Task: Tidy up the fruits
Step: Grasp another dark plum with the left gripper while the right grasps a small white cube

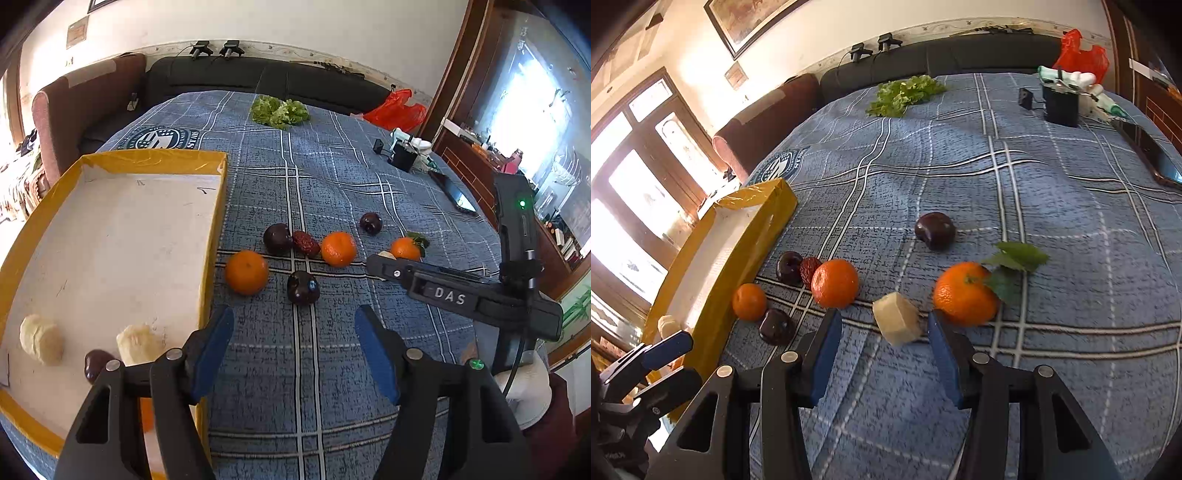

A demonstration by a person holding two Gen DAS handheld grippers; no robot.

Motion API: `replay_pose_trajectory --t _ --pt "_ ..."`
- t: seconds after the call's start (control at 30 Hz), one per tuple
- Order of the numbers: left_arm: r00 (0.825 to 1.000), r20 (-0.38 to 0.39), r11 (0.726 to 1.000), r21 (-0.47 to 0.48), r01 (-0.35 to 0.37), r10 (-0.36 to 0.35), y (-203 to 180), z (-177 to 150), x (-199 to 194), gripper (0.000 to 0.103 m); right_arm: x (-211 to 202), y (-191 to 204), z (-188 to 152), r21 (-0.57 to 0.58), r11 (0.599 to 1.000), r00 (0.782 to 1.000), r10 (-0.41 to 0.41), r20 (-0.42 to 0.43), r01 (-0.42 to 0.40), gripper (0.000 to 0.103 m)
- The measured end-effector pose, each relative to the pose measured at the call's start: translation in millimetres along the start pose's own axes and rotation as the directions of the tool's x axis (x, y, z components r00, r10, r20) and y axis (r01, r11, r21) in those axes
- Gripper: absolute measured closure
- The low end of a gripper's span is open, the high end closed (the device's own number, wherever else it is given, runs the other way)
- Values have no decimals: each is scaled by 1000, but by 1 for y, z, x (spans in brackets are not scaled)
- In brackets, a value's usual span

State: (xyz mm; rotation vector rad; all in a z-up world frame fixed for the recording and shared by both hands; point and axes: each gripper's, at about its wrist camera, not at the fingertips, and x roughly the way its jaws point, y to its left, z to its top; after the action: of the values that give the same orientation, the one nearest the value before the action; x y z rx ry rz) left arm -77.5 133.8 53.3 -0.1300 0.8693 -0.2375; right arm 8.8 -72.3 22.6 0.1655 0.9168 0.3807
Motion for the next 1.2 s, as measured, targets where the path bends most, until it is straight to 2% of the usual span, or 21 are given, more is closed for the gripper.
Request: replay_pose_trajectory --t 0.03,0.1,0.17,0.3,0.33,0.6,0.67,0.77,0.93,1.2 --pt "1000 -3 1000 10 -4 4 -2 2 4 35 2 1 0 -4 1000 1000 -5 -1 5 50" --pt "1000 -12 999 33 -5 5 -7 5 12 36 6 1 1 -6 1000 1000 -7 3 7 58" --pt "1000 -21 998 62 -8 10 -12 7 20 40 6 -1 0 -5 1000 1000 0 7 0 74" --pt "998 -55 995 99 -18 24 -20 11 40 61 3 -6 -2 15 1000 999 23 26 -24 76" --pt "998 -64 994 106 -22 29 -21 11 45 63 1 -7 -3 20 999 999 29 31 -30 77" --pt "991 -115 991 121 -57 71 -21 15 76 63 -4 -13 -2 45 996 996 72 43 -74 77" --pt "991 -105 987 146 -72 88 -25 14 77 63 -6 -14 -3 48 996 996 76 50 -79 77" --pt "988 -87 980 168 -108 124 -29 13 78 77 -6 -15 -2 52 995 996 78 51 -81 77" --pt "992 -72 988 122 -93 102 -24 11 68 78 -9 -12 -3 32 998 996 53 70 -56 77" --pt "995 -3 995 23 -98 98 -3 10 22 77 -16 -6 -4 8 1000 993 10 118 -11 78"
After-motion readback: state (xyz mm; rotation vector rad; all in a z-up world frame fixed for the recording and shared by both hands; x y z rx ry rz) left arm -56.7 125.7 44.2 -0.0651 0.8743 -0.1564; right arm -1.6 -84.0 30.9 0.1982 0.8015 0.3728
